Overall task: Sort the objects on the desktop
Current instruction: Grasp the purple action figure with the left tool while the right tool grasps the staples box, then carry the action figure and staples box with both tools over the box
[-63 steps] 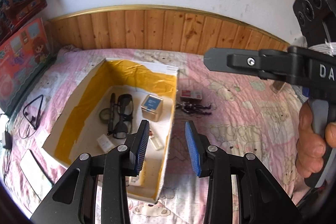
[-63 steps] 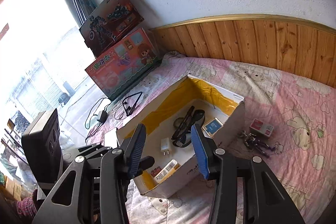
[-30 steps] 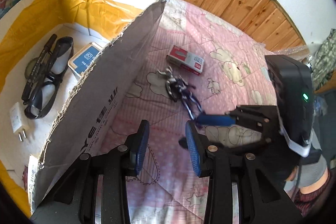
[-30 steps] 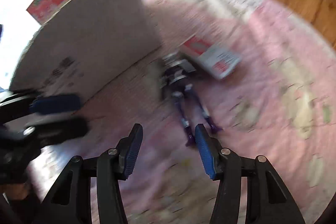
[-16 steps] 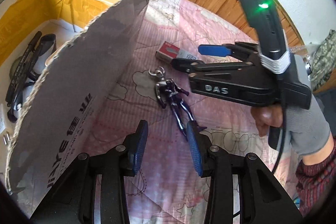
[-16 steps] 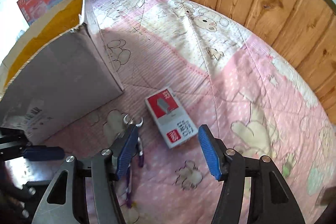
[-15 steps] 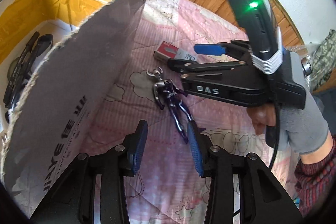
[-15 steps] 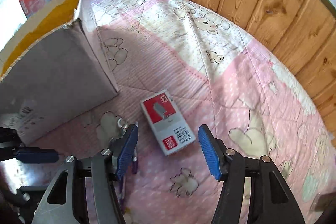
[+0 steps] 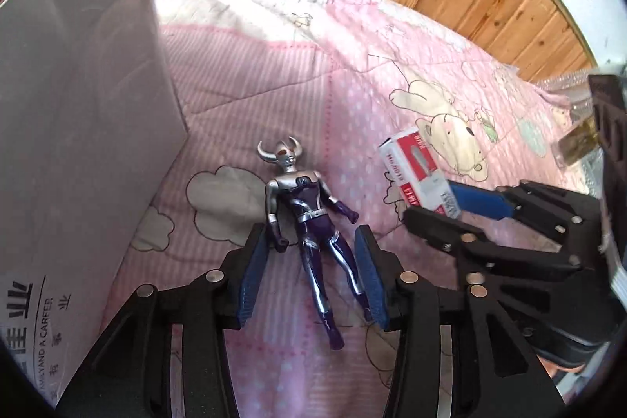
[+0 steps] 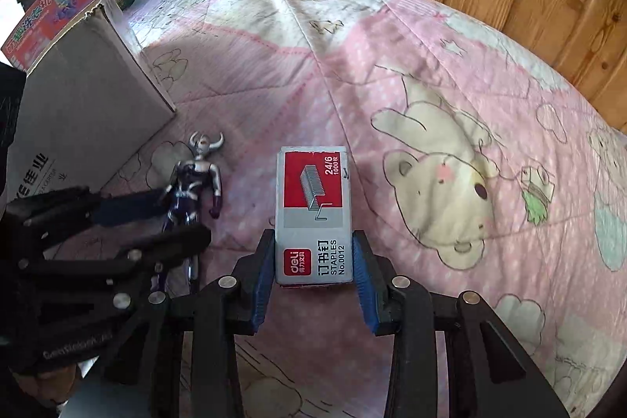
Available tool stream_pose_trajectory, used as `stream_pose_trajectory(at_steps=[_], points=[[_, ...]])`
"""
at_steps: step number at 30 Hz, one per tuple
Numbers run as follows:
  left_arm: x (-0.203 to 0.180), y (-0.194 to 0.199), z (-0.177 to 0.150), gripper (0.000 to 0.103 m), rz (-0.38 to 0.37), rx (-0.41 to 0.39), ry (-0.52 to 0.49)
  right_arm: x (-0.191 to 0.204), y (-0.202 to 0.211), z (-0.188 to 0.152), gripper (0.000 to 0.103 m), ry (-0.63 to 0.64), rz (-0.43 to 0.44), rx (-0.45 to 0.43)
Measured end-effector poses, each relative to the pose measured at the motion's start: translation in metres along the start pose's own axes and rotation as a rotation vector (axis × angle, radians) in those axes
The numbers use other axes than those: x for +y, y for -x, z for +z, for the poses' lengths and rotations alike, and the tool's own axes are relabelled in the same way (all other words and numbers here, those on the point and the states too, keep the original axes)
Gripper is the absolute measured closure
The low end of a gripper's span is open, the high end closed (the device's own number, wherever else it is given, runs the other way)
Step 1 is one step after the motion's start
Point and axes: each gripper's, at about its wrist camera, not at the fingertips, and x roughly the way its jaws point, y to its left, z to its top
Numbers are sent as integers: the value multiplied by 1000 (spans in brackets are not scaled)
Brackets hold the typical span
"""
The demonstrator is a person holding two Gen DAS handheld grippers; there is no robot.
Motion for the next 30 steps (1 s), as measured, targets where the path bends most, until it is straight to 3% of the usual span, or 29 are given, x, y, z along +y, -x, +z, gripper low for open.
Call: stream_pose_trajectory(at_steps=[2,3,7,15,16,17,26,30], points=[[-2,1,-3,61,17,-19,-45,-4,2,-3,64,-31,-21,-2],[0,2,-3,77,12,-22,-52,-7,3,-3,64,-58,-14,-3],[8,3,-2,78,-20,-11,-43,-7,6,-12,64,-97,-12,5],[14,32,-23,81,5,-21,-69,9,35,-34,64,-137,-24,-10],[15,38,-26,91,9,-27,-79,13,38,-36,64,-139,-22,-13],[16,44,-27,92,9,-31,-84,17,41,-39,64,-141,-21,-17],[38,89,-39,93,-62,-71,-36,57,73,-57,64,-137,-41,-74],[48,99,-50,93,-78,-69,-17,61,84,-67,64,-173,-10,-92]])
